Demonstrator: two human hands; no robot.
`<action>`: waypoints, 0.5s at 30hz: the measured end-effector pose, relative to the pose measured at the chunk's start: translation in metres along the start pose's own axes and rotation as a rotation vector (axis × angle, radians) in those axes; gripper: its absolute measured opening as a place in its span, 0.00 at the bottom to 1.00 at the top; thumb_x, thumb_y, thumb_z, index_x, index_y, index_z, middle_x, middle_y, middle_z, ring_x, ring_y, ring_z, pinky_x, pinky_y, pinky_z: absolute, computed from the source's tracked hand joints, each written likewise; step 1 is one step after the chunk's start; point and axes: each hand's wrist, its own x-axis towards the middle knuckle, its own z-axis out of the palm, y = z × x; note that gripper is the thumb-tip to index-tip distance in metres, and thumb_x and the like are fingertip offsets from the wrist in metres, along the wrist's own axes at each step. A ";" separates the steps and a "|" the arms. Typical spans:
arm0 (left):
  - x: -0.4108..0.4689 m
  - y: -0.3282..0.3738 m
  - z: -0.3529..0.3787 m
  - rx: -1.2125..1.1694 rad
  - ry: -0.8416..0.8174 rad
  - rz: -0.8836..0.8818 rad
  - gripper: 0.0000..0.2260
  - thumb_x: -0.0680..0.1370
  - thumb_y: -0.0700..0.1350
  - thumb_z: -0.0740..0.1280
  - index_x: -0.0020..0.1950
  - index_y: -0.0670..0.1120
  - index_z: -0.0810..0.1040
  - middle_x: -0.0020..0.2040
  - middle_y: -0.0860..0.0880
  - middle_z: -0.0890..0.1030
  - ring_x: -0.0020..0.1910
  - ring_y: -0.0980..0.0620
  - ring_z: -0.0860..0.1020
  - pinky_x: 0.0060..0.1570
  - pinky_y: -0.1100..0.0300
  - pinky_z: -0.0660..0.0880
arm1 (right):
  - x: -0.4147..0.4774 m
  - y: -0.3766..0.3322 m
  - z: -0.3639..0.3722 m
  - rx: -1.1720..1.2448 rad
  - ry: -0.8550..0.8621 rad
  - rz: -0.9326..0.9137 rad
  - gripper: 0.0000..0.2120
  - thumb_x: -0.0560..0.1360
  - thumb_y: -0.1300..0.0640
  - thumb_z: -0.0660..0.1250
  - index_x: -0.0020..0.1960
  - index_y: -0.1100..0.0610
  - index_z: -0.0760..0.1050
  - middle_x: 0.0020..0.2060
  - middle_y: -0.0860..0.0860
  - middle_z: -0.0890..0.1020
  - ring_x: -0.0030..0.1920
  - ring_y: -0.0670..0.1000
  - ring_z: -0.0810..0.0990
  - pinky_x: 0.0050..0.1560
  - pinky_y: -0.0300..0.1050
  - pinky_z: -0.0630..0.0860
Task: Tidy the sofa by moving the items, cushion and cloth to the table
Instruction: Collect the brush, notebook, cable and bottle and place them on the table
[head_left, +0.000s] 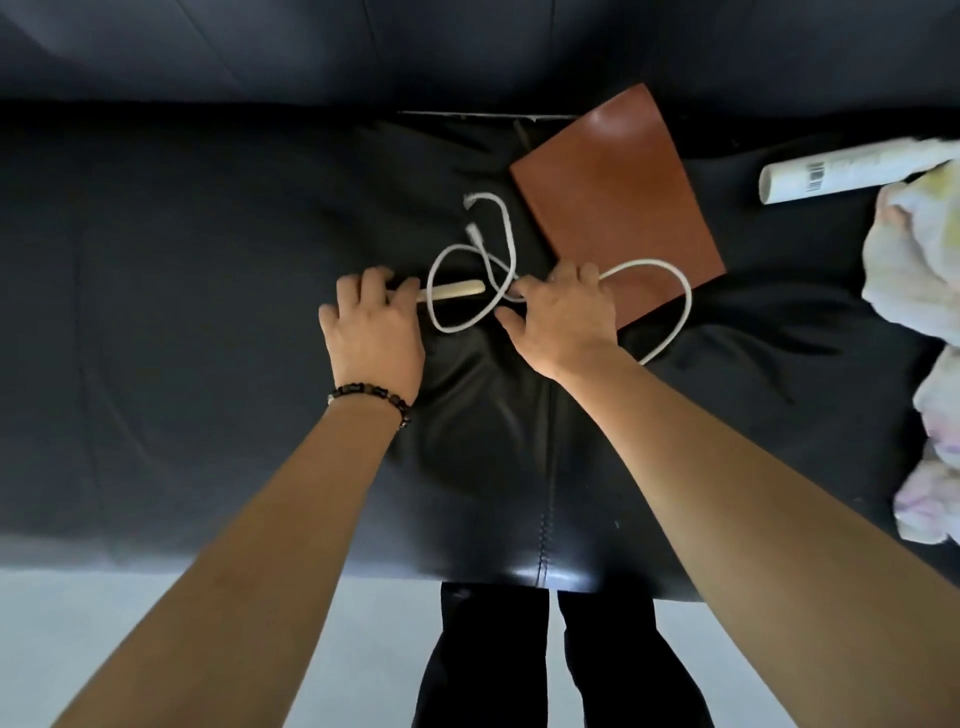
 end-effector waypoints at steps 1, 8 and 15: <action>-0.006 0.002 -0.001 -0.007 0.003 -0.002 0.12 0.75 0.40 0.67 0.58 0.47 0.81 0.54 0.44 0.79 0.50 0.38 0.75 0.41 0.48 0.71 | -0.002 0.005 -0.002 0.034 -0.031 0.009 0.21 0.80 0.39 0.60 0.67 0.48 0.74 0.59 0.58 0.76 0.61 0.61 0.72 0.56 0.54 0.72; -0.060 0.013 -0.060 -0.407 -0.050 -0.253 0.12 0.83 0.48 0.58 0.61 0.45 0.77 0.47 0.44 0.80 0.42 0.39 0.78 0.37 0.48 0.75 | -0.075 0.053 -0.029 0.303 0.114 0.088 0.11 0.81 0.49 0.63 0.57 0.54 0.79 0.47 0.55 0.85 0.49 0.61 0.82 0.45 0.49 0.73; -0.152 0.040 -0.248 -0.896 -0.021 -0.427 0.05 0.82 0.50 0.59 0.55 0.54 0.74 0.40 0.55 0.82 0.36 0.50 0.80 0.39 0.50 0.79 | -0.253 0.070 -0.150 0.794 0.411 0.228 0.05 0.82 0.50 0.63 0.50 0.51 0.73 0.33 0.42 0.76 0.35 0.39 0.76 0.38 0.29 0.67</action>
